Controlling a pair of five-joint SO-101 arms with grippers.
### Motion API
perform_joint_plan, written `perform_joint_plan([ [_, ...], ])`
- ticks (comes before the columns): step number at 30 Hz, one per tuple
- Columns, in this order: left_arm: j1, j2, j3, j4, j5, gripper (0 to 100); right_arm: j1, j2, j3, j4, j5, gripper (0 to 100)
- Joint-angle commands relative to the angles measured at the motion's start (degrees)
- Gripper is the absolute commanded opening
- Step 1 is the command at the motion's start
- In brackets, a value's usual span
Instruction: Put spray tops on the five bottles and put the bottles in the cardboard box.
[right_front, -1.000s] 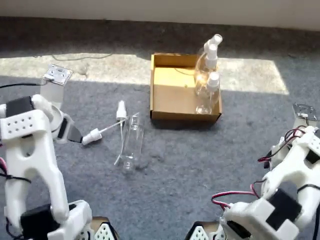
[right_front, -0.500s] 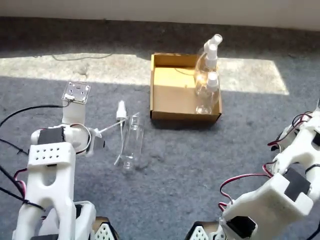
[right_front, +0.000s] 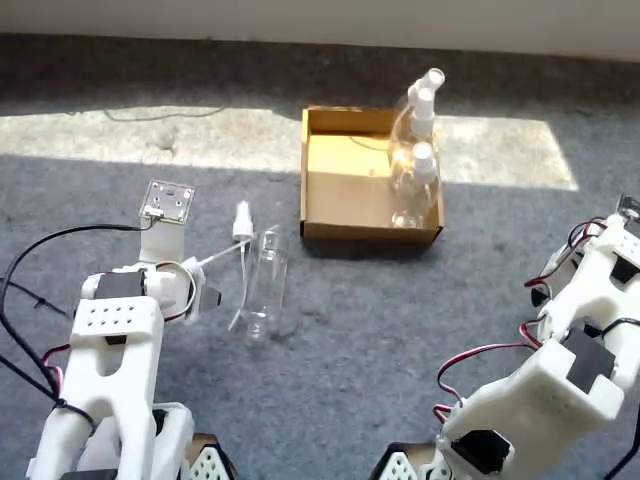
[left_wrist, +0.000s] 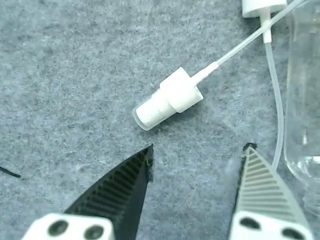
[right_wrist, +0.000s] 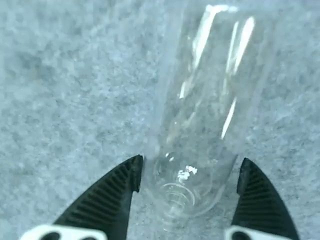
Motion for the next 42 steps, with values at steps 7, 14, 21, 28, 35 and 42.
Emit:
perform_joint_plan([
  [7,1.2,-1.1,0.0,-0.9,0.4,26,-1.4,-11.6,-14.5,10.1,20.5,24.5],
  [14,0.9,-1.5,1.8,-3.1,0.4,26,-6.5,-21.4,-19.8,27.4,68.5,24.5],
  [21,0.8,-1.5,1.8,-3.3,0.4,26,-3.1,-21.0,-11.4,26.5,101.5,24.5],
  [28,0.8,-1.1,1.8,-3.3,0.4,26,-0.2,-15.4,-4.2,15.1,110.5,24.6],
  [35,0.8,-1.1,1.8,-3.2,0.4,26,0.9,-10.4,-3.7,10.7,104.4,24.6],
  [42,0.9,-1.1,1.9,-3.1,0.4,26,1.2,-10.1,-3.5,5.9,97.0,24.6],
])
